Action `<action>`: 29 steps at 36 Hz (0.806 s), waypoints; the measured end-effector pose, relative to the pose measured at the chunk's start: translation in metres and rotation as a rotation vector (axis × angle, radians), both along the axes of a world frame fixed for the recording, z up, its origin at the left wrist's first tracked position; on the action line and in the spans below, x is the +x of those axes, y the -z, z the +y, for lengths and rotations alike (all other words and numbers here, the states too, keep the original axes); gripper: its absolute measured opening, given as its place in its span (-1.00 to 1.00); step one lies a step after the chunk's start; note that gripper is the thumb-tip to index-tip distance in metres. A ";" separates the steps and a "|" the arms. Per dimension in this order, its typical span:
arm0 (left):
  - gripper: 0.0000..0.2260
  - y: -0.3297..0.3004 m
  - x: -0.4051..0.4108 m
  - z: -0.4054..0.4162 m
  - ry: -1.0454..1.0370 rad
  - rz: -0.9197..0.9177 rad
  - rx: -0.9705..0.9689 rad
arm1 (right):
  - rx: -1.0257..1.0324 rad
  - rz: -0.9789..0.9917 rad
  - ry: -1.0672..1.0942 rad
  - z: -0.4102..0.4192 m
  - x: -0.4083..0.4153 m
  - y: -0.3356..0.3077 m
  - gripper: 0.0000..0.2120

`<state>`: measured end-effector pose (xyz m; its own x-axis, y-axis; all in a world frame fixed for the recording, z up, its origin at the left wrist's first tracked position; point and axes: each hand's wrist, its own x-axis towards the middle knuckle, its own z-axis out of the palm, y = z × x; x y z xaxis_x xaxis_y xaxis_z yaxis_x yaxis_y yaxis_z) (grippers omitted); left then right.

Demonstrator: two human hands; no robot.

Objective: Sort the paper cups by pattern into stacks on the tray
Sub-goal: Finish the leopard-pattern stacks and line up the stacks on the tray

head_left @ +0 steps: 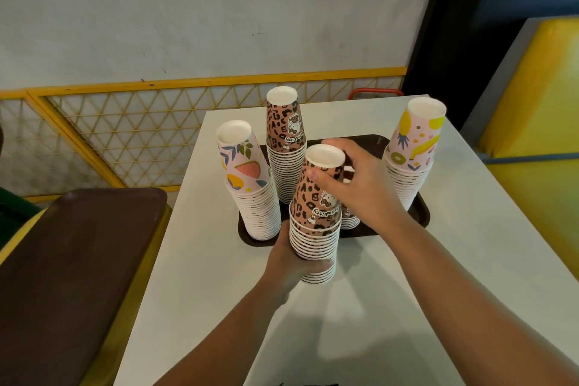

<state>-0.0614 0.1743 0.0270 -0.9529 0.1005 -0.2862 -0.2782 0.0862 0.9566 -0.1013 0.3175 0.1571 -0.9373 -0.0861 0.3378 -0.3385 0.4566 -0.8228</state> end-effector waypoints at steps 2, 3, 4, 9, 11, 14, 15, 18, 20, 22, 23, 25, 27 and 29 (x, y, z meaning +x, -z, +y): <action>-0.11 -0.001 0.000 0.000 0.002 0.002 0.007 | 0.014 -0.022 -0.005 -0.002 0.002 0.003 -0.55; -0.09 -0.002 0.000 0.000 0.004 0.003 0.009 | 0.026 -0.039 -0.009 -0.003 0.002 0.004 -0.51; -0.07 -0.002 -0.001 0.000 0.005 0.004 0.010 | 0.042 -0.057 -0.013 -0.004 0.002 0.005 -0.48; -0.09 -0.004 -0.001 -0.001 0.005 0.012 0.007 | 0.055 -0.069 -0.010 -0.006 0.000 0.007 -0.45; -0.09 -0.004 -0.002 -0.001 0.008 0.015 0.002 | 0.026 -0.058 0.003 -0.006 -0.001 0.005 -0.50; -0.13 -0.003 -0.001 -0.002 0.006 0.012 -0.005 | -0.016 -0.049 0.016 -0.006 -0.002 -0.001 -0.54; -0.14 -0.004 -0.001 -0.002 0.003 0.010 -0.006 | -0.027 -0.046 0.017 -0.005 -0.003 -0.003 -0.55; -0.15 -0.003 -0.002 -0.002 -0.003 0.007 -0.010 | -0.067 -0.043 0.019 -0.004 -0.004 -0.008 -0.56; -0.14 -0.003 -0.002 -0.002 -0.005 0.004 -0.005 | -0.123 -0.050 0.028 -0.002 -0.006 -0.013 -0.58; -0.14 -0.003 -0.002 -0.002 -0.010 0.000 0.000 | -0.195 -0.044 0.071 0.003 -0.009 -0.019 -0.58; -0.14 -0.003 -0.001 -0.003 -0.013 -0.001 0.002 | -0.239 -0.034 0.109 0.006 -0.012 -0.022 -0.58; -0.16 -0.001 0.000 -0.004 -0.022 -0.009 0.001 | -0.375 0.000 0.185 0.014 -0.018 -0.030 -0.56; -0.18 0.000 0.001 -0.005 -0.031 -0.021 -0.003 | -0.465 0.045 0.273 0.023 -0.025 -0.036 -0.56; -0.18 0.000 0.002 -0.006 -0.041 -0.033 -0.005 | -0.391 0.104 0.375 0.029 -0.032 -0.036 -0.54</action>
<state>-0.0593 0.1683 0.0268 -0.9463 0.0600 -0.3175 -0.3126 0.0787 0.9466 -0.1330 0.3469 0.1934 -0.8395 0.3979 0.3700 -0.2998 0.2288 -0.9262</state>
